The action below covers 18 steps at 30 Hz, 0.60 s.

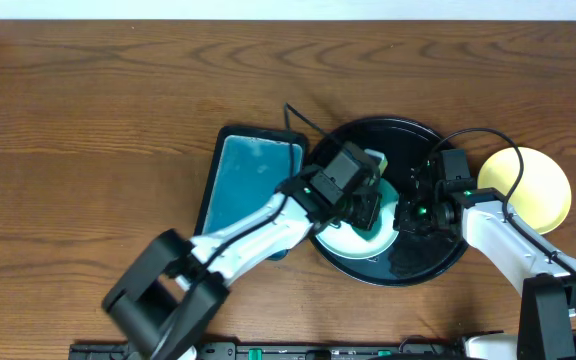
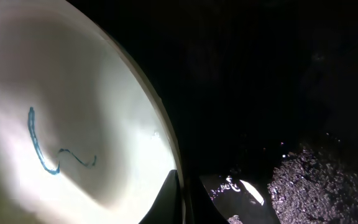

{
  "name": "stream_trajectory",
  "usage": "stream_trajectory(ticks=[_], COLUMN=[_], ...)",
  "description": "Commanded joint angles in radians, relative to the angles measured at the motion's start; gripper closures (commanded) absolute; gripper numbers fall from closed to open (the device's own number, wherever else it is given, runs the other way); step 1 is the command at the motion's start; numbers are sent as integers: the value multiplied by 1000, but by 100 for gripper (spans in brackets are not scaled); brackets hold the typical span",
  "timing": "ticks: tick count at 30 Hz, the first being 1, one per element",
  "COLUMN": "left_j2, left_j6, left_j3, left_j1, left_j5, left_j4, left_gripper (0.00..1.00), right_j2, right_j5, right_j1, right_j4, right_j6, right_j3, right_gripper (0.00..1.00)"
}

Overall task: Clean dirty plates on tray and stack at the side
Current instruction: 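Scrub the pale green plate with the sponge in the left gripper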

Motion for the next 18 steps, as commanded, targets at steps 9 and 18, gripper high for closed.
stream_trajectory(ticks=[9, 18], left_j2=[125, 13], left_j6=[-17, 40], left_j3=[26, 48], left_j1=[25, 114], left_j5=[-298, -176], left_j4=[-145, -220], left_gripper=[92, 93], right_j2=[8, 8], right_j5=[-5, -4], right_j1=[9, 9], right_j4=[-11, -14], right_j6=[10, 10], right_j3=[-8, -8], right_gripper=[99, 99])
